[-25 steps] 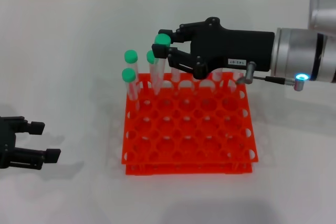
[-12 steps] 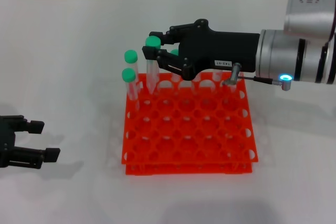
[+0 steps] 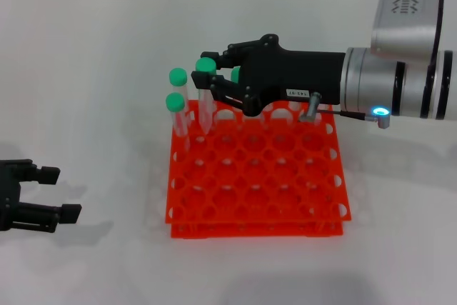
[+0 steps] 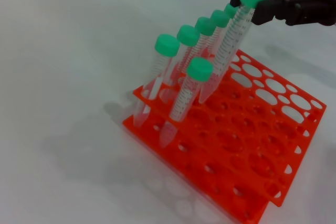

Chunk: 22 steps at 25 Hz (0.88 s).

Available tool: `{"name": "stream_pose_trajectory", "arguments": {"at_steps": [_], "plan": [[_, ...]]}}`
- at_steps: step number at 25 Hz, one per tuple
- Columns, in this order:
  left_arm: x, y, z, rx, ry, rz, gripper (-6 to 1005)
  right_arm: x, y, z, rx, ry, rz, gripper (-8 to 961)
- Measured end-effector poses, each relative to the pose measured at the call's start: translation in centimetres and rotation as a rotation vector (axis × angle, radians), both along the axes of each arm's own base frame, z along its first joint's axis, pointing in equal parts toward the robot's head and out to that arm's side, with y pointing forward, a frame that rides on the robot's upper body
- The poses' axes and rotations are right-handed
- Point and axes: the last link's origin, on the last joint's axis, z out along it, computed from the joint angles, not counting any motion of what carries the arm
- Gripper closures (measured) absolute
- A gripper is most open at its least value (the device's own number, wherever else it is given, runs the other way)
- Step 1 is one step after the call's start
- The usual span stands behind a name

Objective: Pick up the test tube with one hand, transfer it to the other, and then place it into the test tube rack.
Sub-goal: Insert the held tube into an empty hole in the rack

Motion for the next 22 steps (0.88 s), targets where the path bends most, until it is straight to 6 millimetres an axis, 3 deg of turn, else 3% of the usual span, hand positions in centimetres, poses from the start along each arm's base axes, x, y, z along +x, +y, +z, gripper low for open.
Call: {"name": "stream_pose_trajectory", "arguments": {"at_steps": [22], "plan": [[-0.17, -0.02, -0.21, -0.001, -0.007, -0.006, 107, 0.01, 0.64, -0.75, -0.014, -0.018, -0.016, 688]]}}
